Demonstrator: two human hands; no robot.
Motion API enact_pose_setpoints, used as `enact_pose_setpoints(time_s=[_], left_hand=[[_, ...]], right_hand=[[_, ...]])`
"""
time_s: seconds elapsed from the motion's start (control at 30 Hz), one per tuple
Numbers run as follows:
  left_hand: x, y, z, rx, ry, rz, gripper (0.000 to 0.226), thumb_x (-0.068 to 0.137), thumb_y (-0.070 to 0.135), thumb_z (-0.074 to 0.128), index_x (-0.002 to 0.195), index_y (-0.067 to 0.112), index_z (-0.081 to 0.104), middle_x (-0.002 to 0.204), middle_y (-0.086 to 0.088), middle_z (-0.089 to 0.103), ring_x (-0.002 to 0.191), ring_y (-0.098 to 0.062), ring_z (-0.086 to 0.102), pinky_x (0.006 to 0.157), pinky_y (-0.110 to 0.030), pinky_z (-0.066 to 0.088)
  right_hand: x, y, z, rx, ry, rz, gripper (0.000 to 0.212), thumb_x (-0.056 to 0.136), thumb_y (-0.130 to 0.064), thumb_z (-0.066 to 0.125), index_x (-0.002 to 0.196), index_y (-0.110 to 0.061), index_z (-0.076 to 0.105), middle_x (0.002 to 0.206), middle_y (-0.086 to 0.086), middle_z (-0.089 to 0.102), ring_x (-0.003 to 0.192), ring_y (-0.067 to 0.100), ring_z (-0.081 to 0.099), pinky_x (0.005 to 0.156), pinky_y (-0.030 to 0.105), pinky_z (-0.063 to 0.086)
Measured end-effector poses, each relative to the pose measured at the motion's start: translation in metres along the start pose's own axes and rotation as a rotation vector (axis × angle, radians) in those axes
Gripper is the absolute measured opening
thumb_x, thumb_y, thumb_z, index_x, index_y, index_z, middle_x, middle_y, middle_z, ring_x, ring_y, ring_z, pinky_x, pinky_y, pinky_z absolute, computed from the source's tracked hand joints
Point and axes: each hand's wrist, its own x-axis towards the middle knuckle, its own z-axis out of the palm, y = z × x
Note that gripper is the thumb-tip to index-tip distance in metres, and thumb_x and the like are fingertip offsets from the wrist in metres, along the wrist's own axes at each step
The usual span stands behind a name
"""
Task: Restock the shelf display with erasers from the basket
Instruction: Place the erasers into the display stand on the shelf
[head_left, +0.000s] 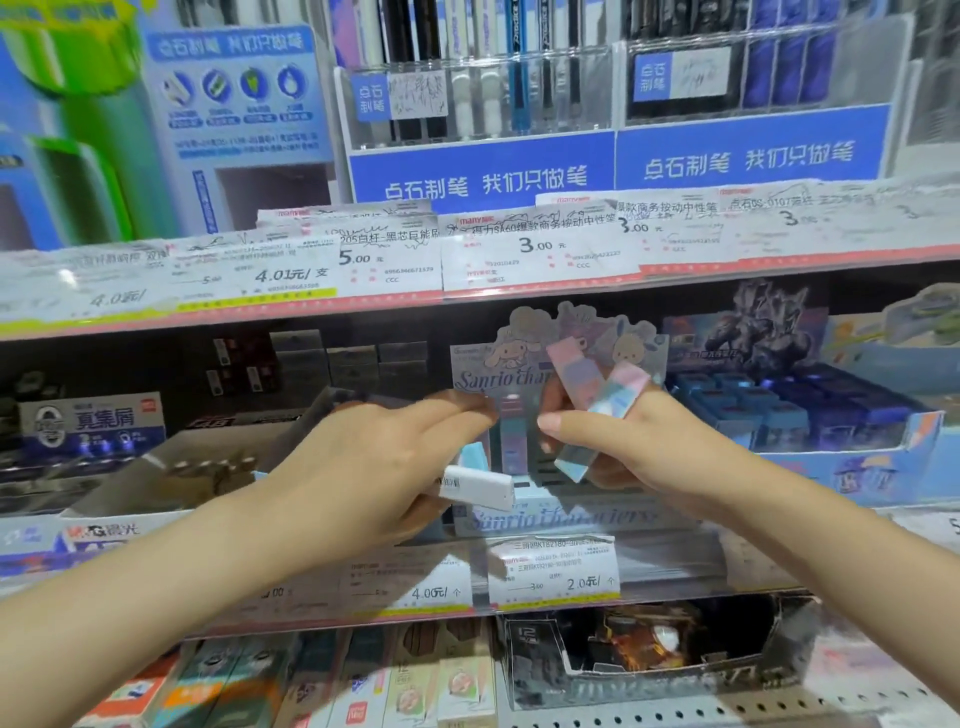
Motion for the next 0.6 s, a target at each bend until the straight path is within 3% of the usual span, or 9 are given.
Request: enact_pose_setpoints(time_s=[0.07,0.2,0.27,0.33,0.4,0.47,0.53,0.6], left_hand=[[0.001,0.005,-0.001,-0.051,0.038,0.004,0.044,0.065,0.023,0.044,0.108,0.016,0.049,0.091,-0.003,0.071,0.054,-0.021,0.065,0.039,-0.021,0.047],[0.002,0.021,-0.003,-0.384,0.094,-0.119,0.01,0.077,0.025,0.052,0.083,0.019,0.056,0.065,0.007,0.061,0.052,-0.013,0.053,0.046,-0.03,0.047],[0.005,0.033,-0.004,-0.625,0.101,-0.198,0.015,0.083,0.032,0.056,0.074,0.021,0.055,0.06,0.009,0.054,0.052,-0.004,0.045,0.049,-0.027,0.041],[0.008,0.043,-0.007,-0.829,0.131,-0.272,0.016,0.083,0.033,0.062,0.074,0.021,0.058,0.061,0.011,0.054,0.053,0.002,0.045,0.05,-0.017,0.036],[0.009,0.047,-0.007,-0.942,0.153,-0.364,0.02,0.08,0.027,0.065,0.076,0.007,0.062,0.057,0.008,0.054,0.052,0.004,0.045,0.05,-0.012,0.036],[0.008,0.048,-0.008,-1.032,0.155,-0.456,0.028,0.076,0.027,0.065,0.075,-0.001,0.061,0.052,-0.003,0.054,0.049,-0.002,0.048,0.05,-0.017,0.041],[0.004,0.049,-0.009,-1.104,0.177,-0.532,0.025,0.076,0.027,0.068,0.069,0.006,0.059,0.049,-0.004,0.057,0.045,-0.005,0.053,0.049,-0.019,0.046],[0.001,0.052,-0.012,-1.13,0.203,-0.603,0.029,0.076,0.027,0.072,0.066,0.005,0.056,0.046,-0.004,0.058,0.041,-0.005,0.054,0.048,-0.015,0.045]], right_hand=[[-0.002,-0.001,0.002,0.179,-0.075,0.065,0.036,0.082,-0.016,0.059,0.047,-0.025,0.054,0.042,-0.01,0.042,0.039,0.007,0.029,0.038,0.014,0.024],[-0.004,0.0,0.009,0.34,-0.207,0.049,0.03,0.08,-0.021,0.06,0.056,-0.022,0.042,0.047,-0.008,0.03,0.037,0.003,0.019,0.035,0.011,0.02],[-0.005,0.002,0.013,0.365,-0.243,0.016,0.027,0.079,-0.023,0.057,0.054,-0.022,0.047,0.046,-0.008,0.033,0.037,0.002,0.02,0.035,0.01,0.02],[-0.006,0.003,0.017,0.377,-0.291,-0.014,0.026,0.076,-0.024,0.07,0.064,-0.006,0.055,0.047,-0.007,0.038,0.036,0.0,0.023,0.035,0.009,0.022],[-0.005,0.005,0.021,0.388,-0.342,-0.024,0.063,0.064,-0.04,0.075,0.084,0.014,0.047,0.057,0.009,0.037,0.041,0.002,0.024,0.039,0.011,0.021],[-0.006,0.003,0.023,0.366,-0.33,-0.047,0.079,0.06,-0.049,0.074,0.089,0.018,0.043,0.068,0.015,0.037,0.049,0.012,0.021,0.045,0.016,0.017],[-0.009,0.001,0.023,0.351,-0.267,-0.068,0.054,0.06,-0.044,0.077,0.078,0.002,0.054,0.056,0.012,0.039,0.043,0.006,0.024,0.039,0.013,0.02],[-0.013,-0.001,0.021,0.355,-0.131,-0.083,0.023,0.064,-0.028,0.079,0.069,-0.015,0.061,0.042,-0.009,0.041,0.034,0.001,0.026,0.035,0.012,0.022]])
